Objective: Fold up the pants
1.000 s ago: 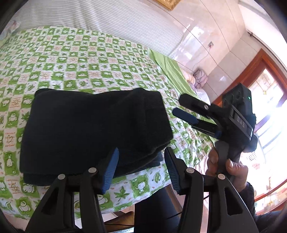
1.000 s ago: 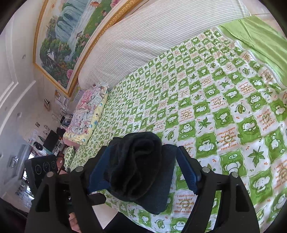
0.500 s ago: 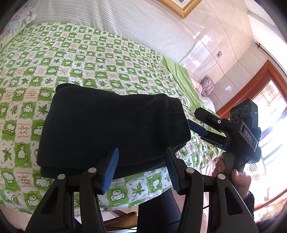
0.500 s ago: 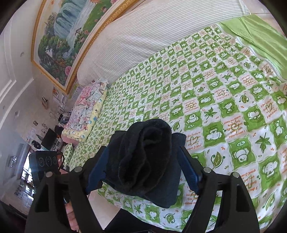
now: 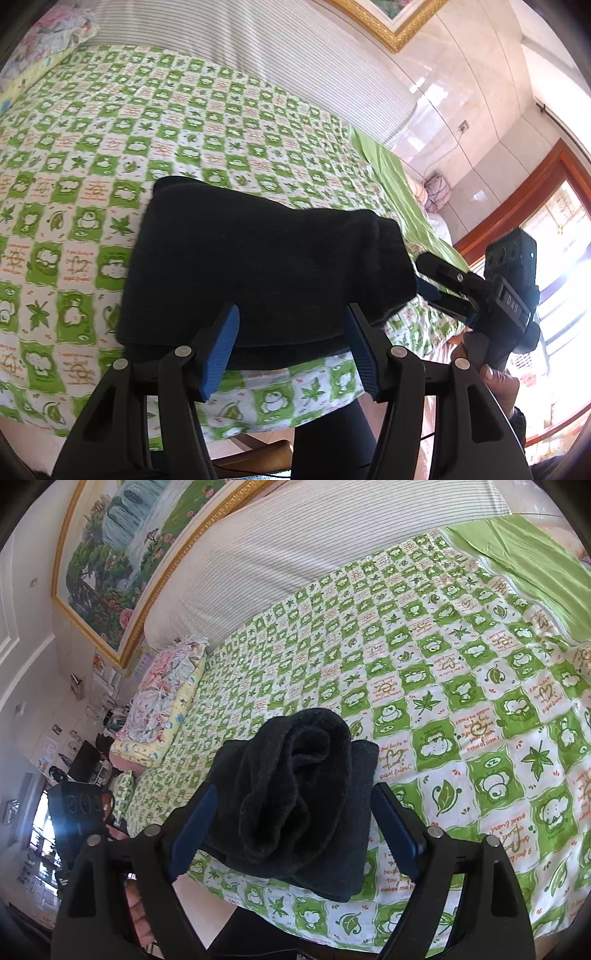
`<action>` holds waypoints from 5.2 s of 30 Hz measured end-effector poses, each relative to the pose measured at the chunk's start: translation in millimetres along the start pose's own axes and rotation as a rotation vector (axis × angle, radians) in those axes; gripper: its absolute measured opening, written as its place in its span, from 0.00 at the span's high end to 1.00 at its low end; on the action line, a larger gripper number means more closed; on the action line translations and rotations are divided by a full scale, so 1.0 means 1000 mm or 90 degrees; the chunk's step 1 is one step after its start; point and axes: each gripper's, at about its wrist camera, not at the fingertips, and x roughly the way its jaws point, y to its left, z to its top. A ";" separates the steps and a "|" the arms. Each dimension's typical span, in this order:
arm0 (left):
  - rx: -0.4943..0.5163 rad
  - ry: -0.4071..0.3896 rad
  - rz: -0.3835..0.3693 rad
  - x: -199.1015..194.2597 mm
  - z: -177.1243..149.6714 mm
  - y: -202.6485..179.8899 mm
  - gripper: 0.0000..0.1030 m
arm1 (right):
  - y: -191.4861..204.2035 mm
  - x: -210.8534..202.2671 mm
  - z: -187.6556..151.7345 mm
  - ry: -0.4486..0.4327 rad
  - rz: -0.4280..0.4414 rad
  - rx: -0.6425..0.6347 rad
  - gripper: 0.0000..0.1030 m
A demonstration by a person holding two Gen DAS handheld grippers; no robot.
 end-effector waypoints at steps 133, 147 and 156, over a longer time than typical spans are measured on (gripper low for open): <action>-0.034 -0.107 0.305 0.000 0.169 0.145 0.72 | 0.079 0.227 0.127 0.132 0.131 -0.115 0.56; -0.051 -0.090 0.321 0.036 0.192 0.170 0.72 | 0.068 0.273 0.152 0.165 0.100 -0.136 0.56; -0.046 -0.088 0.326 0.050 0.192 0.179 0.71 | 0.047 0.296 0.158 0.179 0.089 -0.115 0.51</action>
